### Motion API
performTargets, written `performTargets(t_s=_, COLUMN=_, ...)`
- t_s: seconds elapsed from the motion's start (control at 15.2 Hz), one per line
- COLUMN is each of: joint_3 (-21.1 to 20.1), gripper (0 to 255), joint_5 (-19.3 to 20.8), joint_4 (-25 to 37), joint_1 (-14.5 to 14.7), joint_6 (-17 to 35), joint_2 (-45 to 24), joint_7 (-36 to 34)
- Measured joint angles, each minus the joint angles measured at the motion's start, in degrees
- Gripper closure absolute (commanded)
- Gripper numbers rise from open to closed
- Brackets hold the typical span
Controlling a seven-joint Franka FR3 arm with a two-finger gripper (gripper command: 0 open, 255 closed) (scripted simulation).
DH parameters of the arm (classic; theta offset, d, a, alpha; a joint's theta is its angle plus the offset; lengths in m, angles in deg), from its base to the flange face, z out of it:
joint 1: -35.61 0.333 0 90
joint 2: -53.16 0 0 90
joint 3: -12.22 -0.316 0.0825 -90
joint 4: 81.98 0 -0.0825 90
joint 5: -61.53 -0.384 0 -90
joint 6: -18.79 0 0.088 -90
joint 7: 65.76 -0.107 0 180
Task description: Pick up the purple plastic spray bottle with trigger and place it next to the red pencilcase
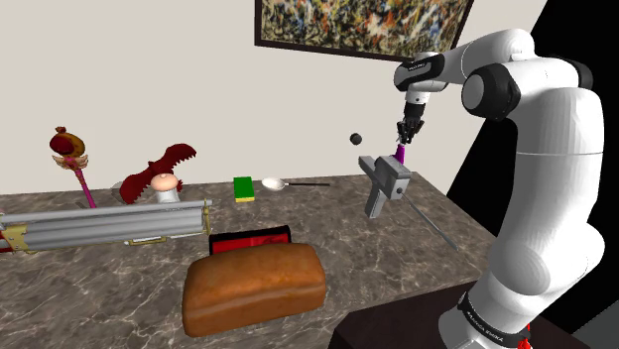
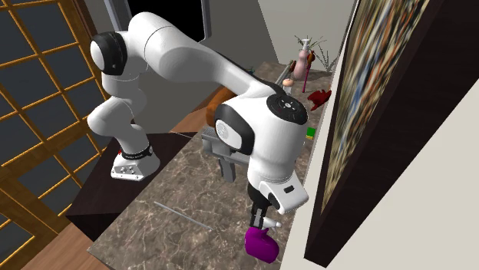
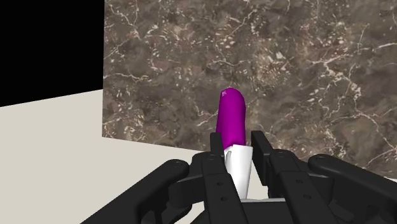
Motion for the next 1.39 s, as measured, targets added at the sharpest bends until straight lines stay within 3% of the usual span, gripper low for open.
performTargets(t_s=1.39, joint_3=0.49, gripper=255, joint_5=0.07, joint_4=15.69, joint_1=-1.6, joint_6=-15.38, joint_2=-0.15, joint_7=0.45)
